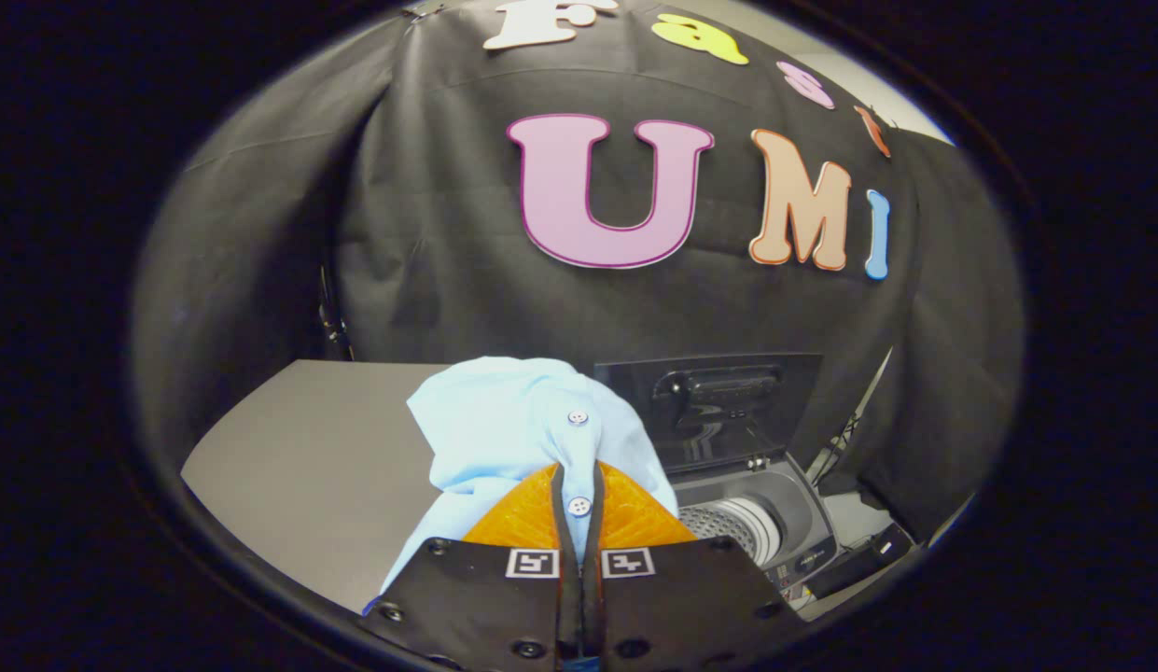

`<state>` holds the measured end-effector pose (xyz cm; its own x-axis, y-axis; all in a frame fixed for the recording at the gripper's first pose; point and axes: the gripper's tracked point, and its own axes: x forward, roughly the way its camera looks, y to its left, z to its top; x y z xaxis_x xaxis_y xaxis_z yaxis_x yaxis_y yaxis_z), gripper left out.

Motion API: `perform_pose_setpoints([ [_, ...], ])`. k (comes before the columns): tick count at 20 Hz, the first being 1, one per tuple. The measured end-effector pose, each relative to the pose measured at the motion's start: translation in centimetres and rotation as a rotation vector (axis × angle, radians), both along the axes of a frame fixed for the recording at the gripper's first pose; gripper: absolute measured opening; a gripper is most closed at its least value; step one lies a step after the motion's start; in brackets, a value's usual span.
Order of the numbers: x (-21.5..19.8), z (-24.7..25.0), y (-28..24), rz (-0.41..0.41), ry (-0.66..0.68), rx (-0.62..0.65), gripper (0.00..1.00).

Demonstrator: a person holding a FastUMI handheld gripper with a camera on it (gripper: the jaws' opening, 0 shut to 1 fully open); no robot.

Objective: Put the clothes into the washing machine and then close the washing machine lid.

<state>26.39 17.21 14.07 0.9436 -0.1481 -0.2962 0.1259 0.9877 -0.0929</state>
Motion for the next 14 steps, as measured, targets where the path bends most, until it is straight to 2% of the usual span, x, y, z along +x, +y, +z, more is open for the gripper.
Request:
perform_pose_setpoints([
  [2, 0.0, -0.5, -2.1, -0.018, 0.000, -0.008, 0.02],
  [6, 1.1, 1.5, -7.1, -0.093, -0.091, -0.045, 0.02],
  [12, 3.4, 1.1, -13.2, -0.175, -0.123, -0.024, 0.02],
  [14, 4.5, -0.2, -13.9, -0.164, -0.110, -0.014, 0.02],
])
